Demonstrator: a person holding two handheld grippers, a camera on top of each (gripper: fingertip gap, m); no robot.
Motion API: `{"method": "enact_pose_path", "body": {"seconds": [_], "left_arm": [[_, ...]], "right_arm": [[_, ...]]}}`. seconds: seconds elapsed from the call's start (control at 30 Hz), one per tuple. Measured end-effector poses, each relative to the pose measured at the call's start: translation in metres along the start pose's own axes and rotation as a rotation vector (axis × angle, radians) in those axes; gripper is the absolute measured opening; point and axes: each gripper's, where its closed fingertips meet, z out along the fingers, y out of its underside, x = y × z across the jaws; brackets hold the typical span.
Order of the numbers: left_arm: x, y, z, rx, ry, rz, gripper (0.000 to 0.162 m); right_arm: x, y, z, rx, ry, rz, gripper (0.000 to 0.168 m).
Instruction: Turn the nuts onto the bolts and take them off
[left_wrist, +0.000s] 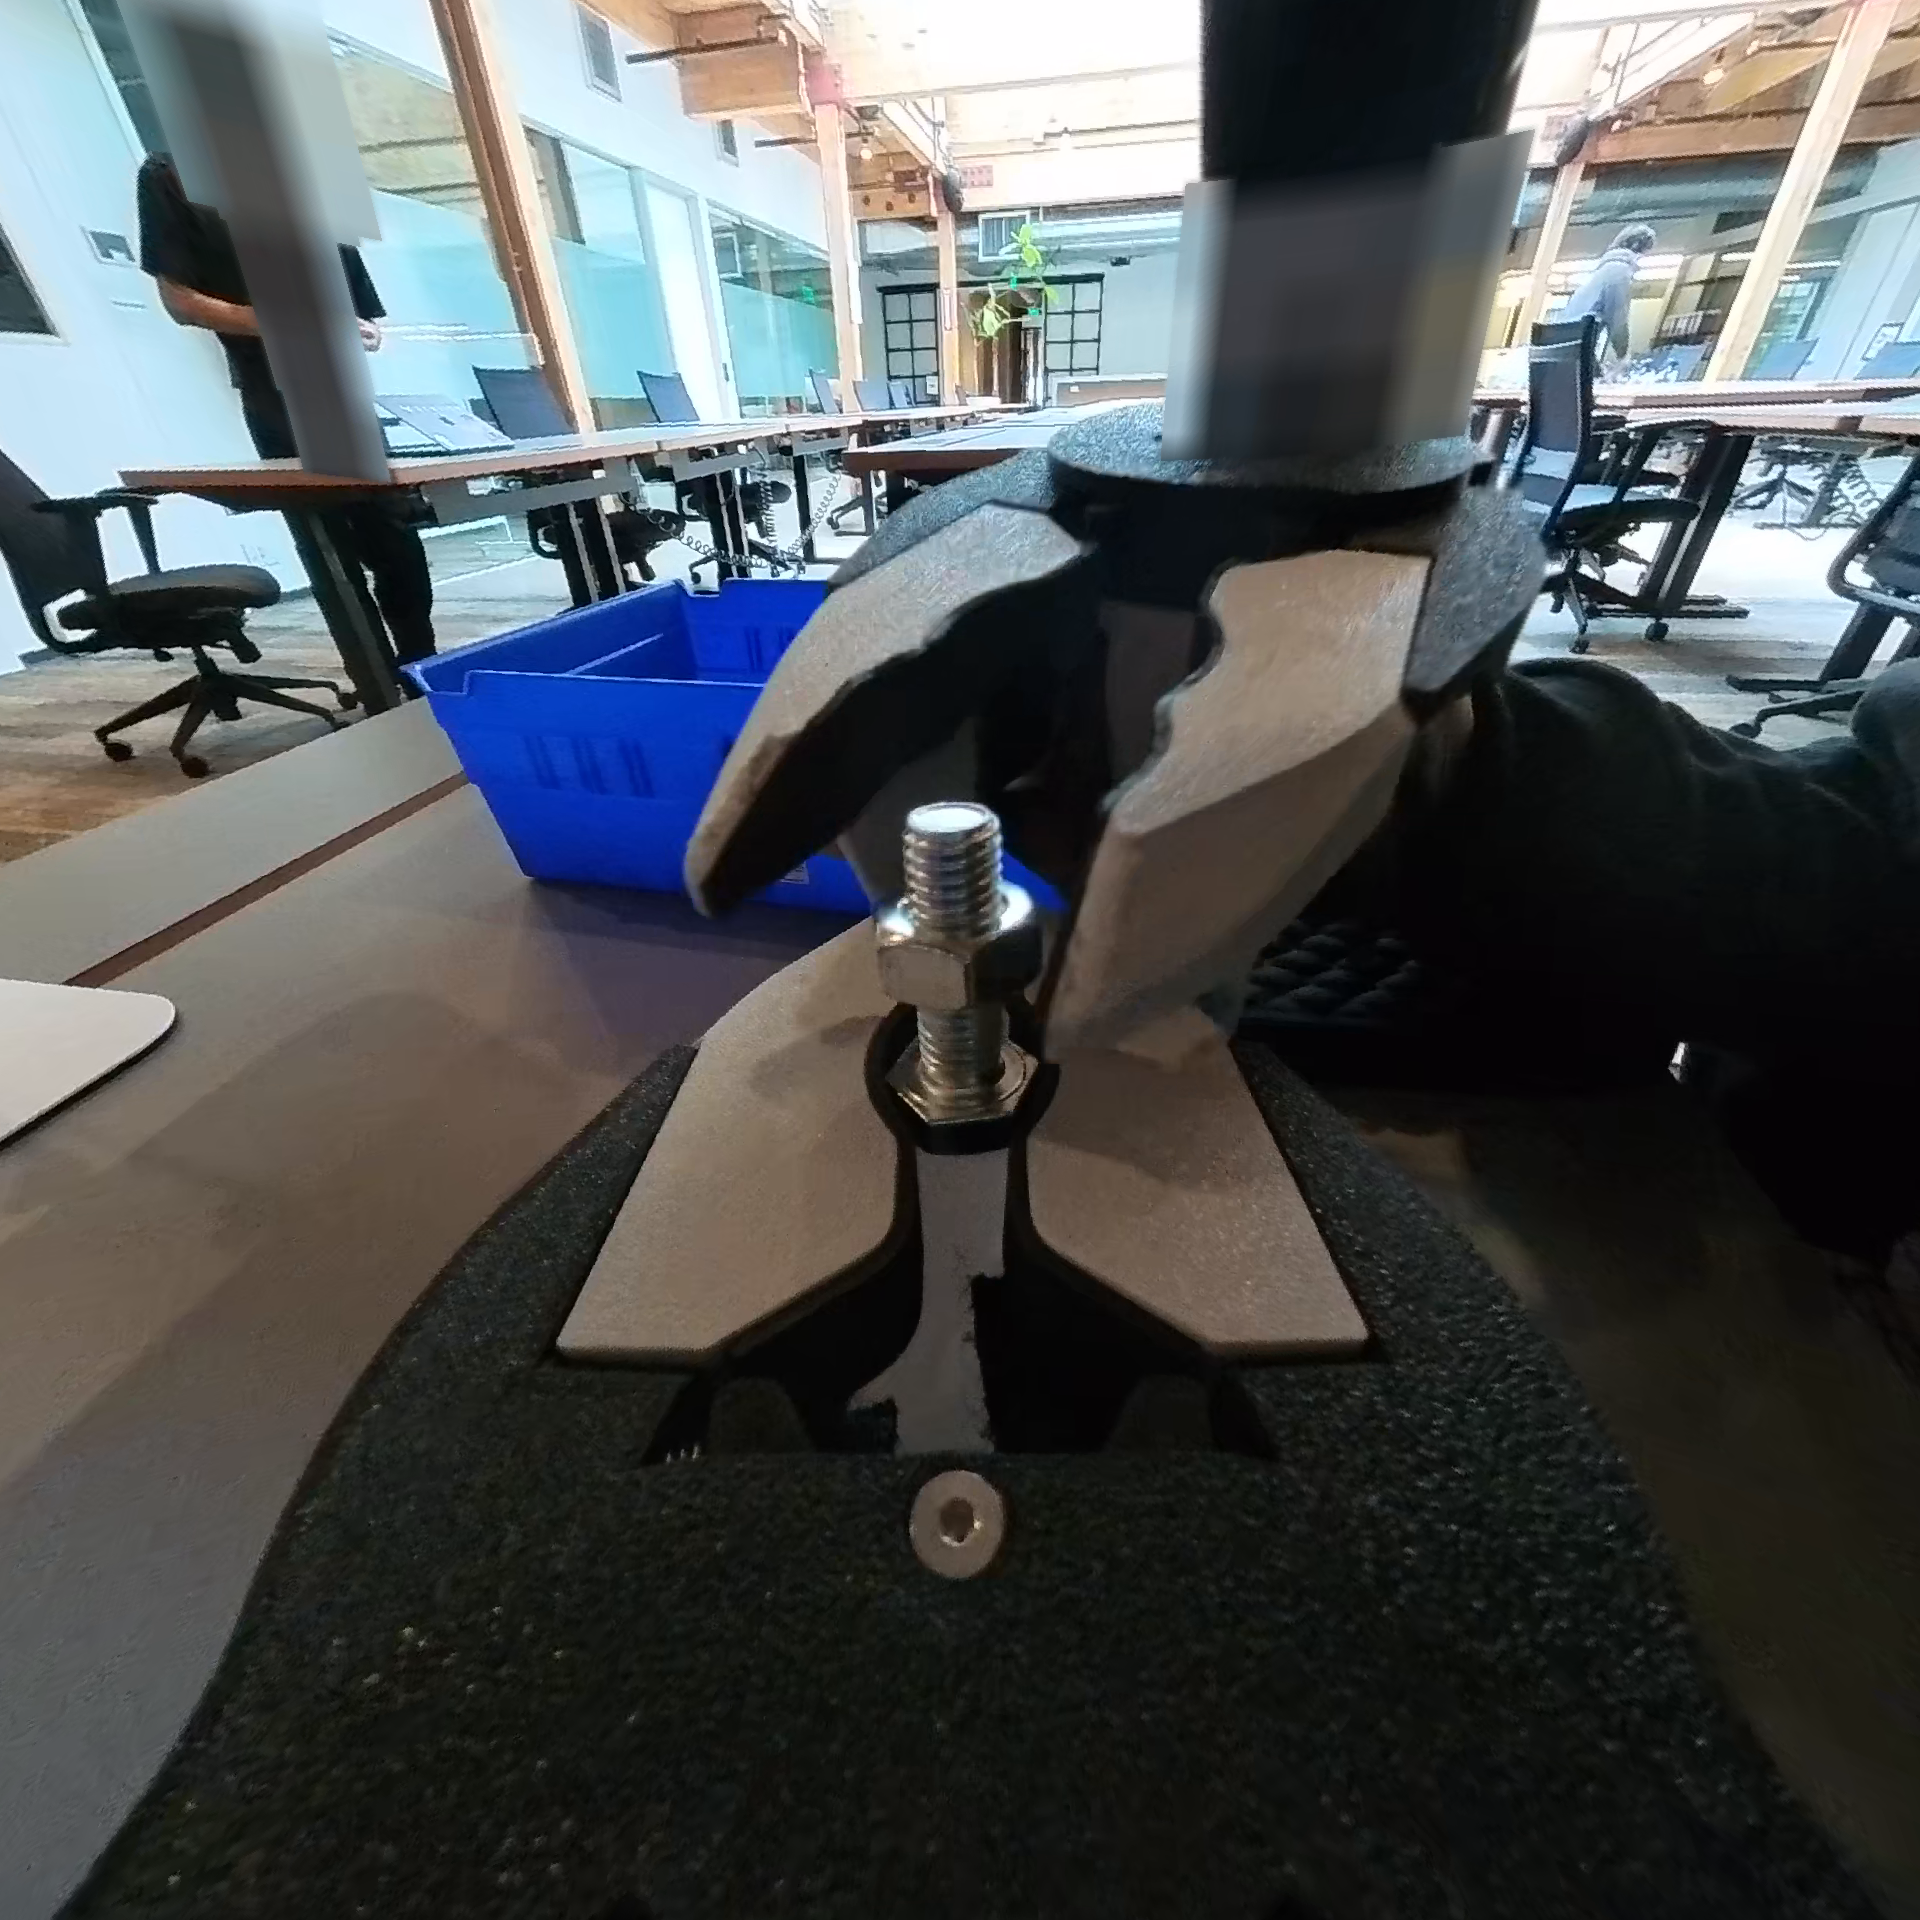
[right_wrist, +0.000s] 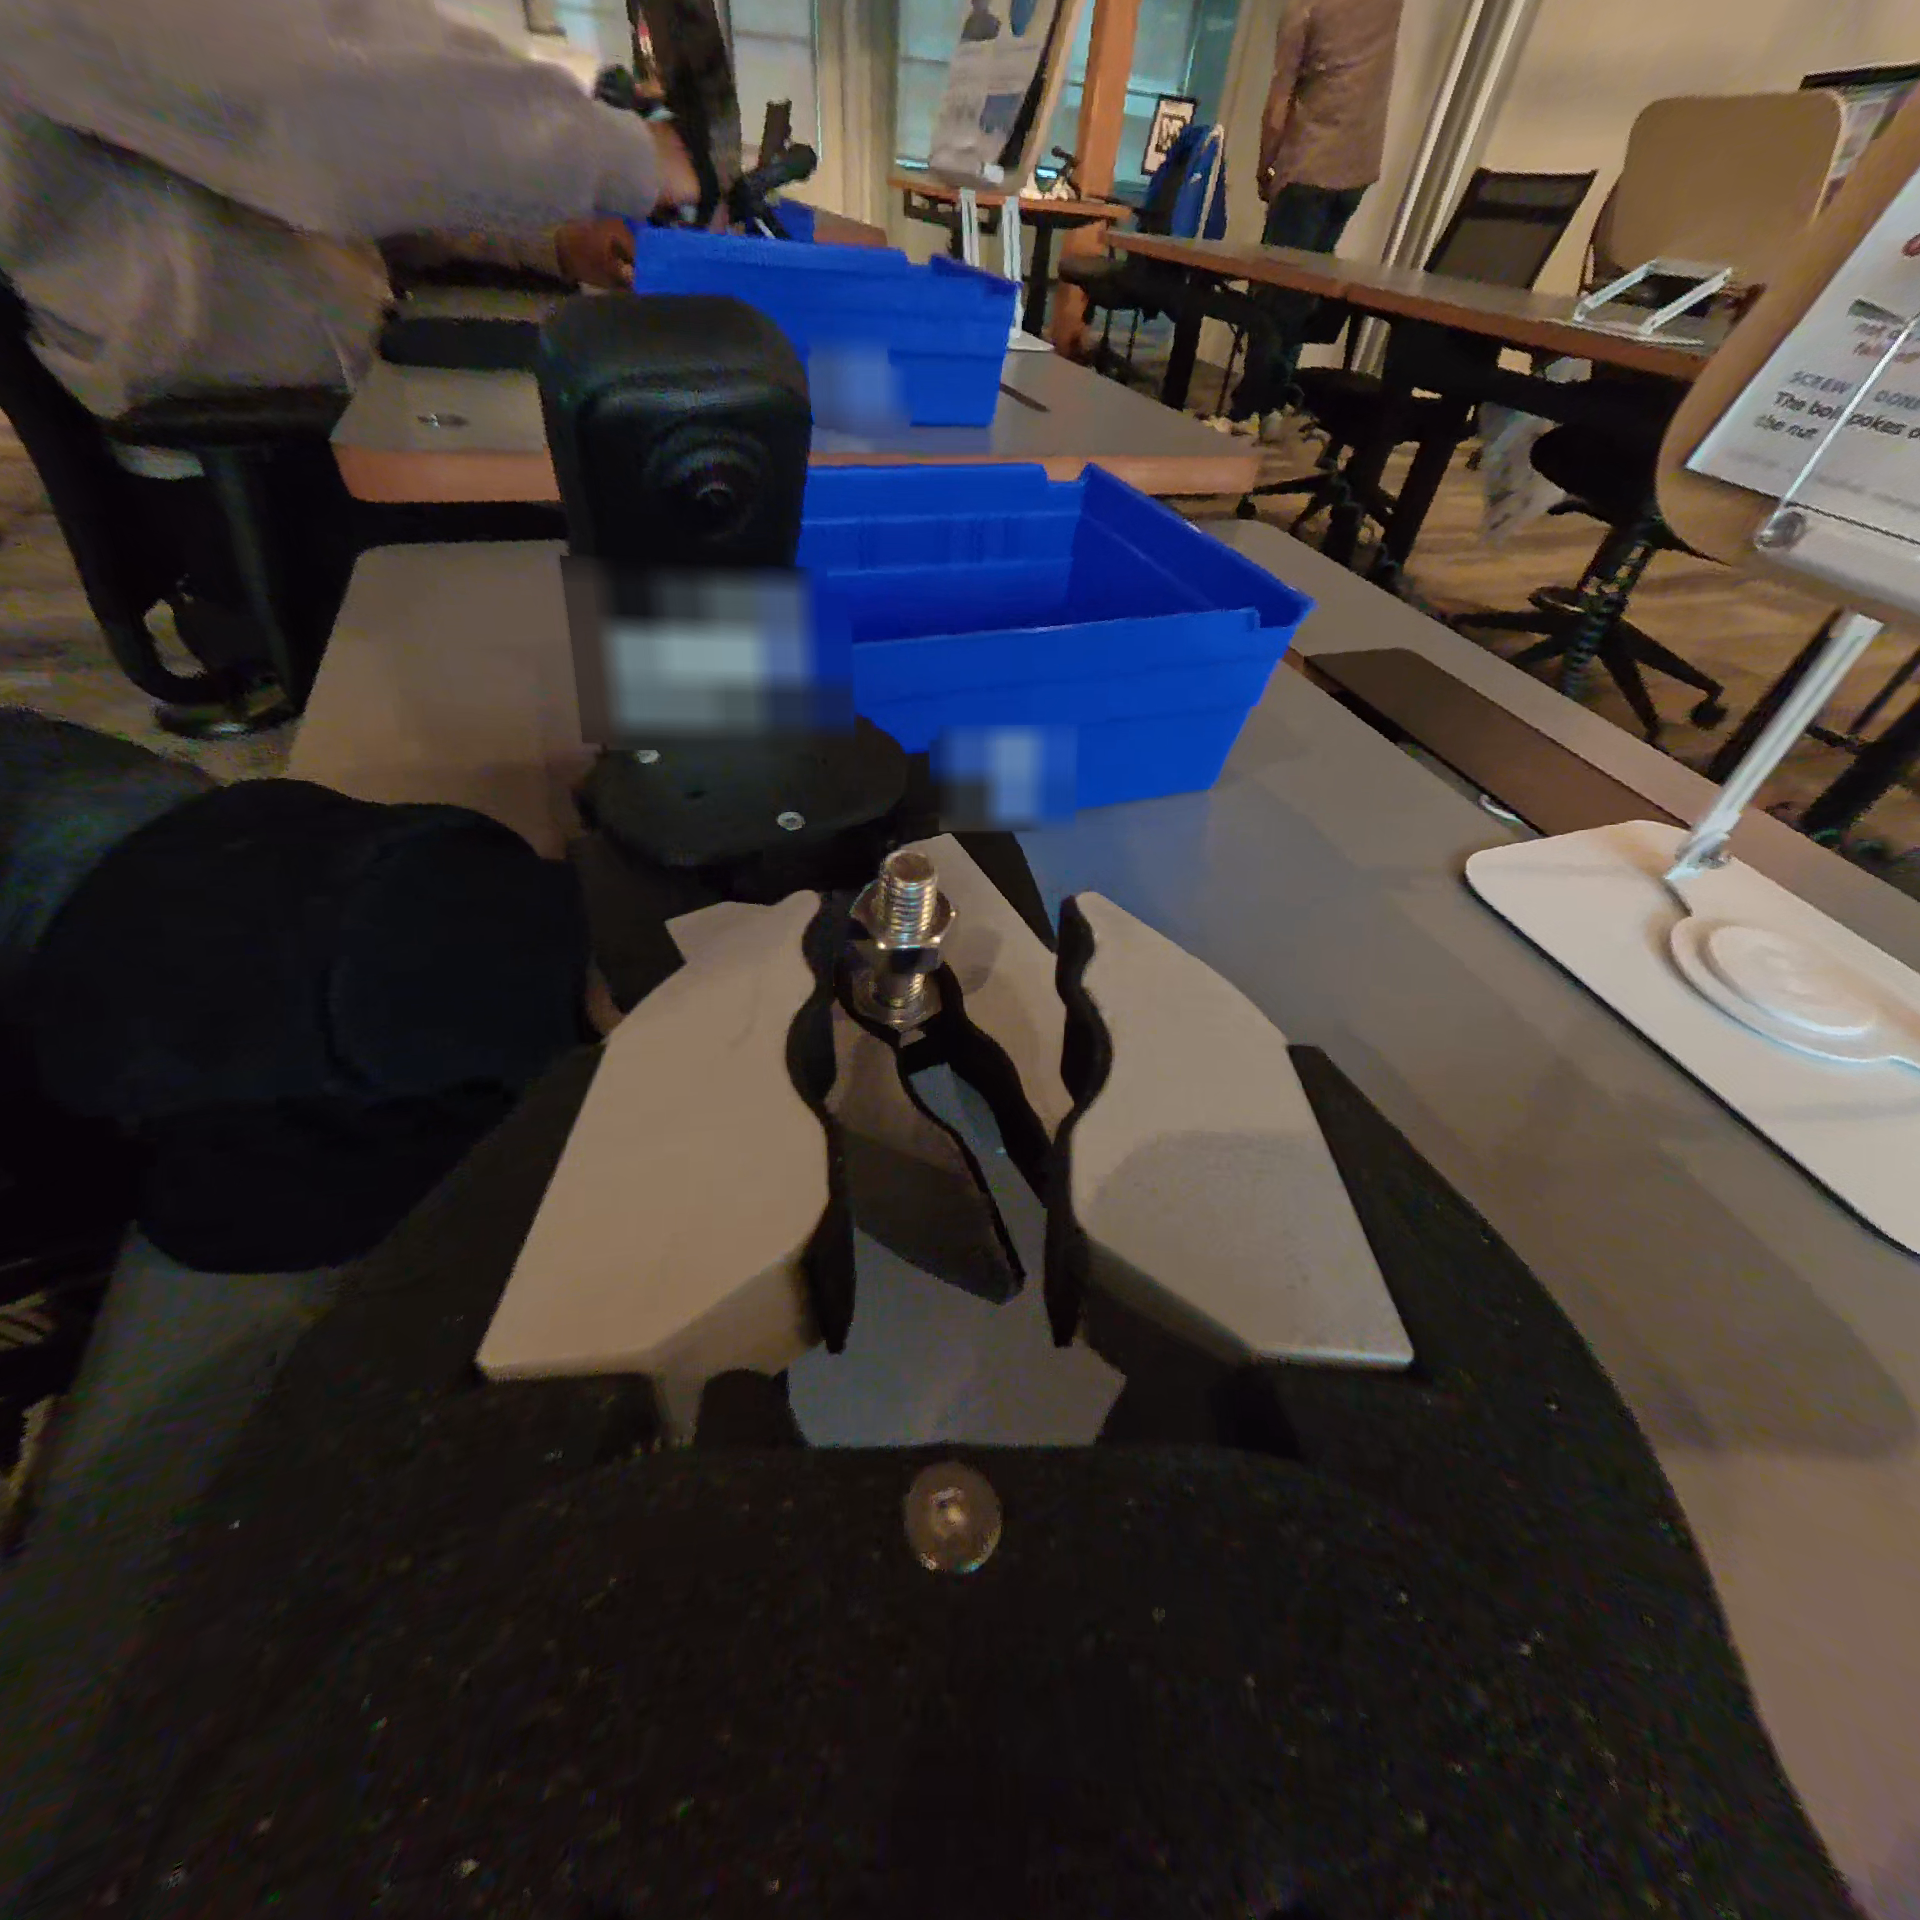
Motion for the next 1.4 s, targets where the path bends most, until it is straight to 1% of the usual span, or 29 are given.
{"method": "enact_pose_path", "body": {"seconds": [0.07,0.1,0.13,0.2,0.23,0.27,0.3,0.33,0.4,0.47,0.63,0.7,0.73,0.77,0.9,0.97,1.0,1.03,1.07,1.1,1.17,1.27,1.3,1.4], "left_arm": [[0.000,0.000,0.000,0.003,0.001,0.000,0.009],[0.000,-0.001,0.000,0.005,0.000,-0.001,0.013],[0.000,-0.001,-0.001,0.008,-0.001,-0.003,0.013],[-0.001,-0.003,-0.002,0.018,-0.003,-0.009,0.012],[-0.002,-0.004,-0.002,0.024,-0.003,-0.012,0.012],[-0.002,-0.004,-0.003,0.026,-0.003,-0.011,0.012],[-0.002,-0.004,-0.003,0.024,-0.004,-0.009,0.012],[-0.002,-0.004,-0.003,0.023,-0.004,-0.009,0.012],[-0.001,-0.004,-0.002,0.023,-0.001,-0.009,0.012],[-0.001,-0.003,-0.002,0.021,0.000,-0.008,0.012],[-0.002,-0.003,-0.002,0.019,0.000,-0.009,0.012],[-0.001,-0.002,-0.001,0.012,0.001,-0.004,0.012],[0.000,-0.002,-0.001,0.011,0.003,-0.002,0.009],[0.000,-0.001,-0.001,0.008,0.003,-0.001,0.013],[0.000,-0.001,-0.001,0.010,0.003,-0.003,0.013],[-0.001,-0.003,-0.001,0.017,0.003,-0.008,0.012],[-0.001,-0.003,-0.002,0.020,0.001,-0.010,0.009],[-0.002,-0.003,-0.002,0.023,0.000,-0.013,0.012],[-0.002,-0.004,-0.003,0.028,0.001,-0.014,0.012],[-0.001,-0.004,-0.003,0.030,0.001,-0.014,0.012],[-0.001,-0.004,-0.003,0.028,0.000,-0.013,0.012],[-0.001,-0.004,-0.002,0.025,0.003,-0.011,0.012],[-0.001,-0.004,-0.002,0.025,0.003,-0.011,0.012],[-0.001,-0.004,-0.003,0.025,0.001,-0.013,0.012]], "right_arm": [[0.001,0.002,0.000,-0.014,0.006,-0.012,0.038],[0.001,0.002,-0.001,-0.012,0.005,-0.013,0.037],[0.001,0.002,-0.002,-0.010,0.002,-0.012,0.037],[0.002,0.003,-0.007,-0.009,-0.011,-0.010,0.032],[0.004,0.004,-0.010,-0.010,-0.005,-0.014,0.025],[0.009,0.004,-0.015,-0.003,0.020,-0.021,0.011],[0.014,0.001,-0.020,0.019,0.040,-0.023,0.002],[0.018,-0.002,-0.024,0.045,0.050,-0.010,0.000],[0.019,-0.008,-0.029,0.093,0.036,0.031,0.000],[0.016,-0.008,-0.027,0.098,0.010,0.044,0.000],[0.000,-0.006,-0.014,0.066,-0.053,0.043,0.028],[-0.001,-0.004,-0.009,0.047,-0.043,0.035,0.032],[-0.001,-0.004,-0.006,0.042,-0.038,0.030,0.034],[-0.001,-0.004,-0.005,0.035,-0.036,0.028,0.034],[0.000,-0.002,-0.002,0.020,-0.023,0.025,0.034],[0.000,-0.002,-0.006,0.026,-0.034,0.021,0.031],[-0.002,-0.002,-0.008,0.027,-0.049,0.015,0.026],[-0.002,-0.001,-0.012,0.028,-0.053,0.010,0.019],[0.003,-0.001,-0.016,0.030,-0.028,0.002,0.002],[0.009,-0.001,-0.021,0.040,-0.002,-0.006,0.000],[0.016,-0.004,-0.029,0.074,0.014,0.016,0.000],[0.014,-0.010,-0.030,0.111,-0.012,0.045,0.000],[0.011,-0.009,-0.028,0.107,-0.023,0.037,0.003],[0.001,-0.009,-0.020,0.091,-0.057,0.020,0.020]]}}
